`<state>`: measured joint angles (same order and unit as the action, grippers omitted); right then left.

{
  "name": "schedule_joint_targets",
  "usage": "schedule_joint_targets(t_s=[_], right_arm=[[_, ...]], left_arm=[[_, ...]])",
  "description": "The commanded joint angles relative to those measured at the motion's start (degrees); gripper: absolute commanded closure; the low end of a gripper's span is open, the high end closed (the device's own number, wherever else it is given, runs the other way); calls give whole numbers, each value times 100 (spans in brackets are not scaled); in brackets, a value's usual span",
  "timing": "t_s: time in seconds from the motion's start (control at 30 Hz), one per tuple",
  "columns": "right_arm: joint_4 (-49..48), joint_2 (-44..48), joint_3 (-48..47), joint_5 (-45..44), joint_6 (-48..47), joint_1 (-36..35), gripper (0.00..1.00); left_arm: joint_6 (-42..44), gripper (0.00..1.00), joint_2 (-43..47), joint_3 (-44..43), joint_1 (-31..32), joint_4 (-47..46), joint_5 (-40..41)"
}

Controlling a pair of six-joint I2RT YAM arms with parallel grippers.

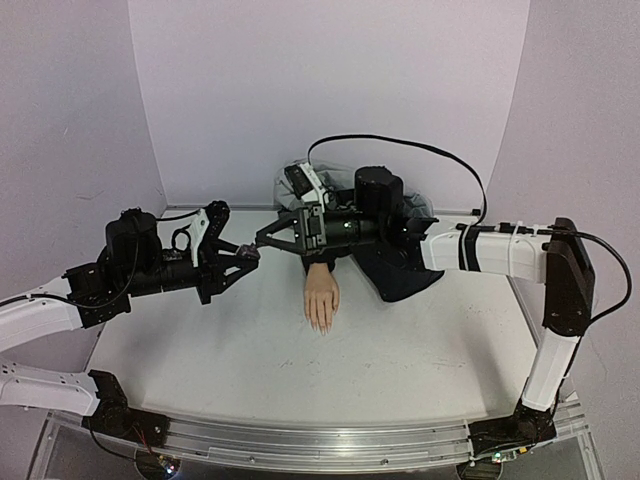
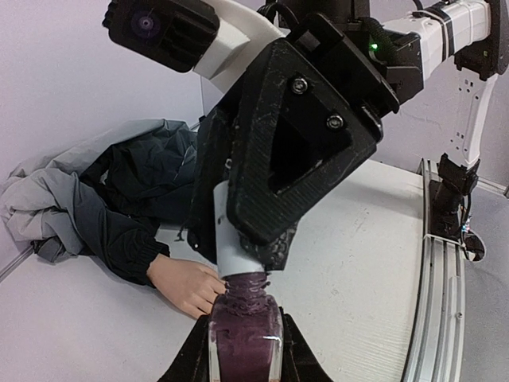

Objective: Paint the nails

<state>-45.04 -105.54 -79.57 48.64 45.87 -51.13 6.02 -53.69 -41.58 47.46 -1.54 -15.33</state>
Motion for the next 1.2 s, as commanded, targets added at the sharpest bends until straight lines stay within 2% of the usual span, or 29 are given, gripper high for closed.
schedule_joint_targets(t_s=[0.0, 0.23, 1.17], right_arm=[[-383, 134, -198, -10, -42, -24, 89], [-380, 453, -77, -283, -59, -28, 100], [-385, 910, 216, -487, -148, -28, 100]], left_arm=[[13, 100, 17, -302, -17, -382, -75], [24, 100, -27, -300, -18, -382, -66], [38, 100, -67, -302, -18, -382, -93]])
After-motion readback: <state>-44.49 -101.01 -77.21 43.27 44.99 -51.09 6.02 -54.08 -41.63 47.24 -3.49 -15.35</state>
